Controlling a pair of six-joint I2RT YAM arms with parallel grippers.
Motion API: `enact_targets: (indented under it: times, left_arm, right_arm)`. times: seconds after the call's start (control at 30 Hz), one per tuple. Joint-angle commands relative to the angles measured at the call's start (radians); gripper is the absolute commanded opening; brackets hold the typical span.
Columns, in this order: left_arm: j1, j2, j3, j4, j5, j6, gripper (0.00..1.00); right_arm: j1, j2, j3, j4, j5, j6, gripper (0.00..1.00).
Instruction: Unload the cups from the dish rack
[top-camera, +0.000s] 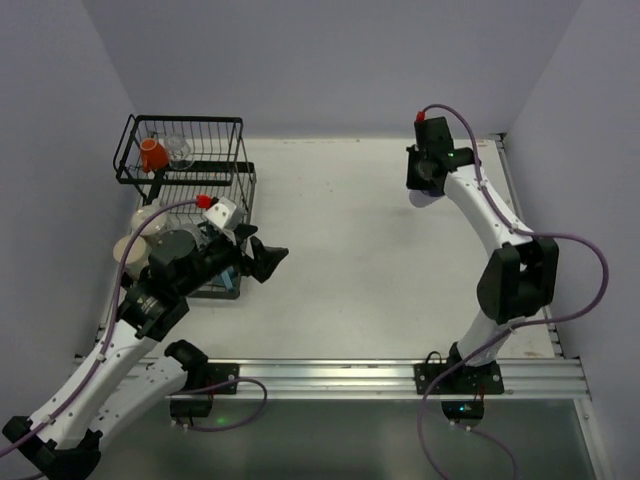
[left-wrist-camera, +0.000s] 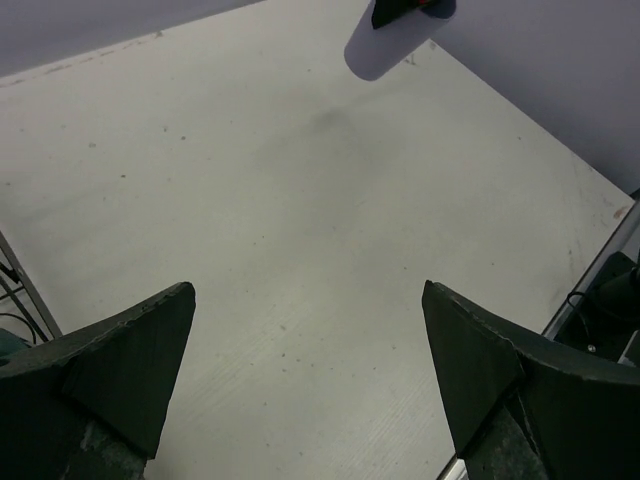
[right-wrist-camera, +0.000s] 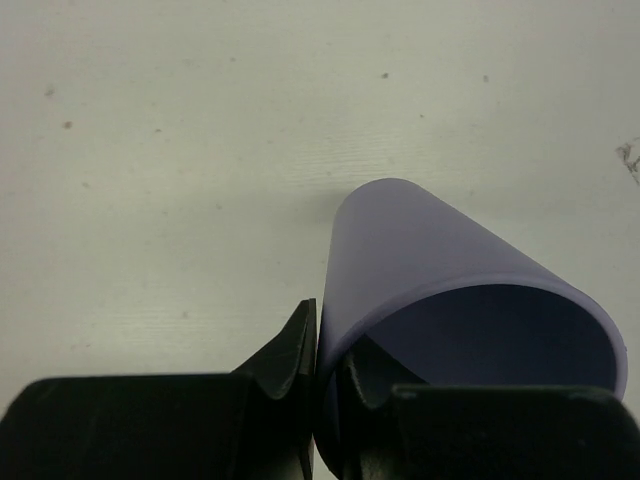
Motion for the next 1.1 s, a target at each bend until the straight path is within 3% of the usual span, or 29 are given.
enact_targets:
  times: [0.0,0.2,0.4,0.73,0.97,1.07]
  left_arm:
    - [-0.002,-0.028,-0.042,-0.016,-0.058,0.040,1.00]
    - [-0.002,-0.028,-0.040,-0.020,-0.027,0.051,1.00]
    - [-0.002,-0.028,-0.044,-0.022,-0.035,0.051,1.00]
    - [0.009,-0.014,-0.042,-0.024,-0.079,0.049,1.00]
    - [0.009,0.021,0.010,-0.027,-0.201,0.023,1.00]
    - [0.010,0.052,0.074,-0.034,-0.256,-0.015,1.00]
  right_arm:
    - [-0.042,0.124,0.108,-0.132,0.065,-0.099,0.00]
    - [-0.069,0.280,0.168,-0.172,0.036,-0.142,0.00]
    - [-0.069,0.320,0.158,-0.181,0.025,-0.142,0.03]
    - [-0.069,0.234,0.155,-0.156,0.017,-0.123,0.58]
    - [-0.066,0.081,0.126,-0.121,0.006,-0.102,0.85]
    - [-0.060,-0.021,0.082,-0.068,0.016,-0.079,0.92]
